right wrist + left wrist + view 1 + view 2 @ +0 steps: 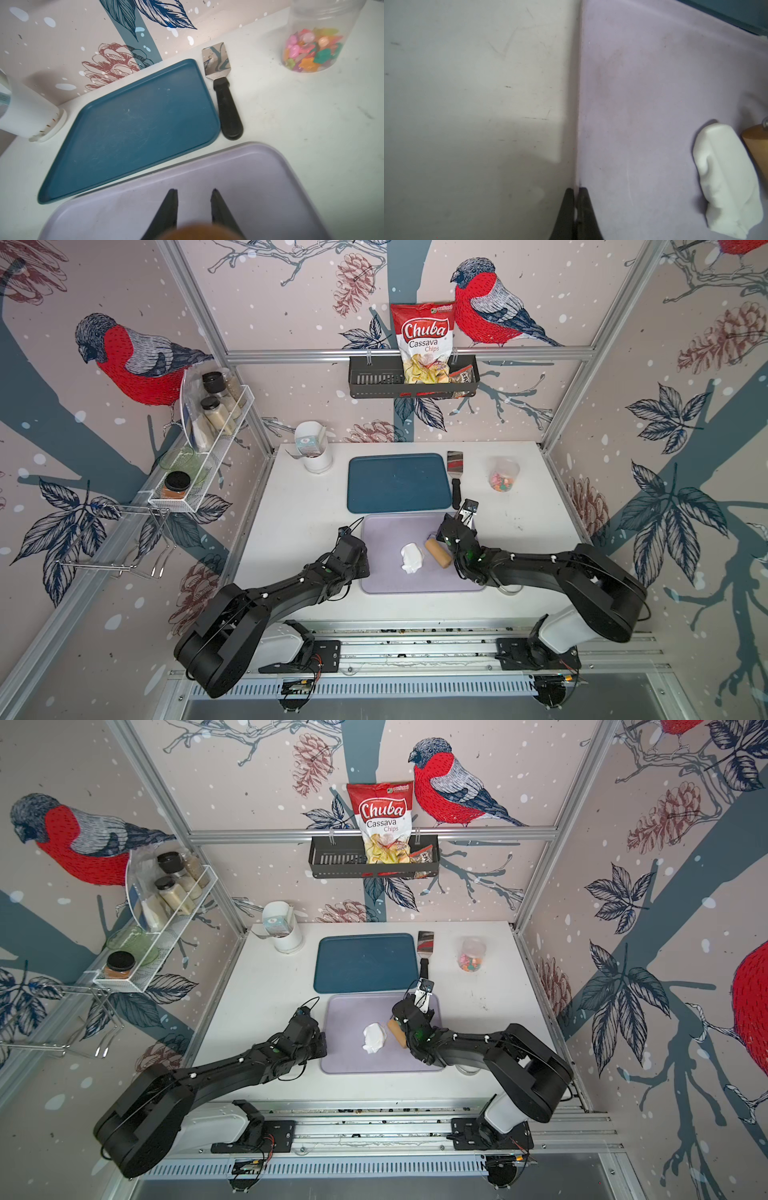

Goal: Roll out the dumpling wrappers from the dough
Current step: Flatten out the dough on the work surface.

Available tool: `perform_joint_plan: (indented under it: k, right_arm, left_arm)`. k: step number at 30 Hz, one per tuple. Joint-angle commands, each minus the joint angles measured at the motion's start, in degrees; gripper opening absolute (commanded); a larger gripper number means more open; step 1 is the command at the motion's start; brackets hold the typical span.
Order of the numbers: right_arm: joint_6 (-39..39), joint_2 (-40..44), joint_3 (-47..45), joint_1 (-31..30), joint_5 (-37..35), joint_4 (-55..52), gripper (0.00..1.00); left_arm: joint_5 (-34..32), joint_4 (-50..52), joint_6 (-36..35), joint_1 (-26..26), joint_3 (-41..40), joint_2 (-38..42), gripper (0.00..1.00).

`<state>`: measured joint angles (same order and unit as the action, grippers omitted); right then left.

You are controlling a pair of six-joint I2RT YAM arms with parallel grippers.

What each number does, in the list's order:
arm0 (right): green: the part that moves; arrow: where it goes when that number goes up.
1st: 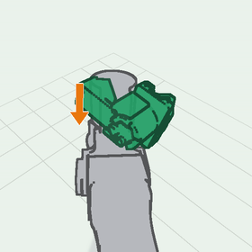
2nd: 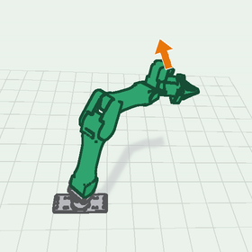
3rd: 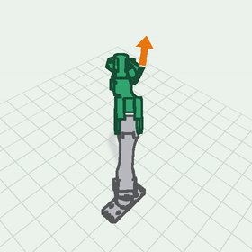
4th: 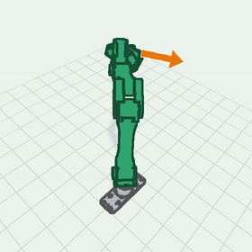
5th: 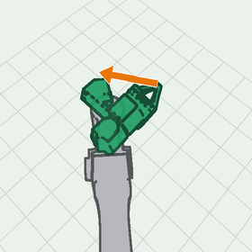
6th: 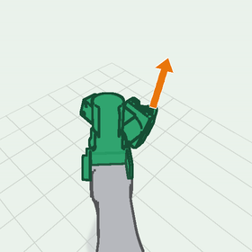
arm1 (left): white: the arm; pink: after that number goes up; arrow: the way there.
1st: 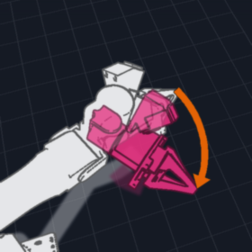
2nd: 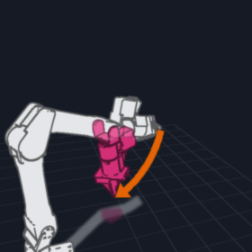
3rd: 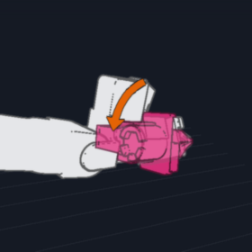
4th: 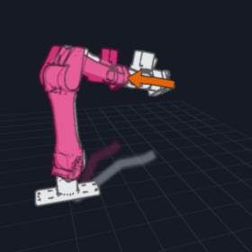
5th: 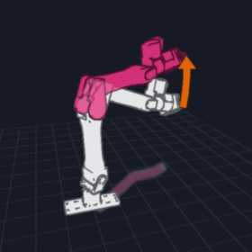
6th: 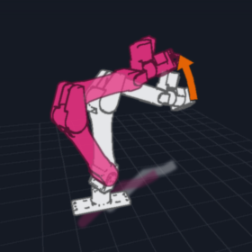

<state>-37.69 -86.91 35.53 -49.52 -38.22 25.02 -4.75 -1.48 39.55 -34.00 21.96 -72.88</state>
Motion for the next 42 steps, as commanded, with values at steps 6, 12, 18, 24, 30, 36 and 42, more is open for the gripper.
perform_joint_plan:
  k: [6, 12, 18, 24, 30, 36, 42]
  right_arm:
    - [4.65, 0.22, 6.04, -4.02, 7.17, 3.84, 0.00]
    - [5.96, -8.38, 4.43, -3.10, 7.03, 9.12, 0.00]
    - [5.47, -12.16, 0.98, -4.20, 10.17, 12.01, 0.00]
    - [2.83, -13.35, -0.47, 0.30, 10.57, 12.14, 0.00]
    - [5.88, -13.61, 1.01, -1.61, 8.65, 11.67, 0.00]
    - [0.60, -18.29, 1.07, -3.90, 11.90, 11.64, 0.00]
    - [2.92, -13.56, -0.18, 5.06, 11.97, 12.58, 0.00]
  left_arm:
    - [2.71, 5.84, -0.19, -0.85, -0.33, -1.60, 0.00]
    - [1.76, 6.81, -0.05, -0.84, -0.03, -1.12, 0.00]
    - [2.66, 4.88, 0.22, -0.89, -0.33, -0.87, 0.00]
    - [1.84, 5.25, 0.54, -0.89, -0.65, 0.21, 0.00]
    - [2.15, 4.59, 0.48, -0.89, -0.94, 0.28, 0.00]
    - [2.47, 3.64, 0.86, -0.87, -1.28, 0.22, 0.00]
    - [2.46, 4.53, 0.84, -0.89, -1.53, -0.10, 0.00]
